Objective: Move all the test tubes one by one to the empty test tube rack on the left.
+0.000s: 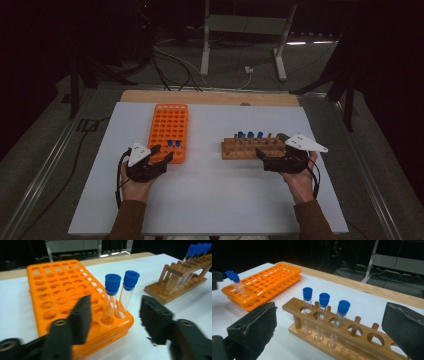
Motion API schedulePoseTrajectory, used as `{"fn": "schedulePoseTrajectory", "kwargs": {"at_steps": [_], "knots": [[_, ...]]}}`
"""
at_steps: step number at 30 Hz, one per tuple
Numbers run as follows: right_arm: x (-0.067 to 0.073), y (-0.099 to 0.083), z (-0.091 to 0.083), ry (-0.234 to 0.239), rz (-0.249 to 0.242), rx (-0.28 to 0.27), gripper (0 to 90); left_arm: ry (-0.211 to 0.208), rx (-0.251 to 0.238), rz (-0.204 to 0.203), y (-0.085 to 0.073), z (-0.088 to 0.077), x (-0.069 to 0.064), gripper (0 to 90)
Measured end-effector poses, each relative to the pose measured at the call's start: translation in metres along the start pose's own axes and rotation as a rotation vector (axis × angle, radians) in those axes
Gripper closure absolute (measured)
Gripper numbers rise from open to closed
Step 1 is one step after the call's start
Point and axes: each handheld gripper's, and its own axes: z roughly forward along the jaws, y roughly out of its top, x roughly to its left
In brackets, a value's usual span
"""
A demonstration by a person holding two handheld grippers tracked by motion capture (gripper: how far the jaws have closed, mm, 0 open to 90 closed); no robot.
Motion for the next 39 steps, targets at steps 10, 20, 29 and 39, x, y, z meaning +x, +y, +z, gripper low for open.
{"fn": "schedulePoseTrajectory", "kwargs": {"at_steps": [10,20,29,39], "knots": [[-0.009,0.008,0.003,-0.026,0.005,0.015,0.0,0.013,-0.039,-0.038,0.001,-0.021,-0.002,9.2],[-0.013,0.01,0.017,-0.029,0.011,0.067,15.3,0.023,-0.054,-0.038,0.001,-0.028,-0.002,0.7],[-0.023,0.002,0.033,-0.026,0.046,0.093,50.0,0.041,-0.048,-0.038,-0.002,-0.027,0.0,0.7],[-0.023,-0.005,0.053,-0.021,0.051,0.136,68.9,0.05,-0.042,-0.042,-0.003,-0.026,0.001,0.8]]}}
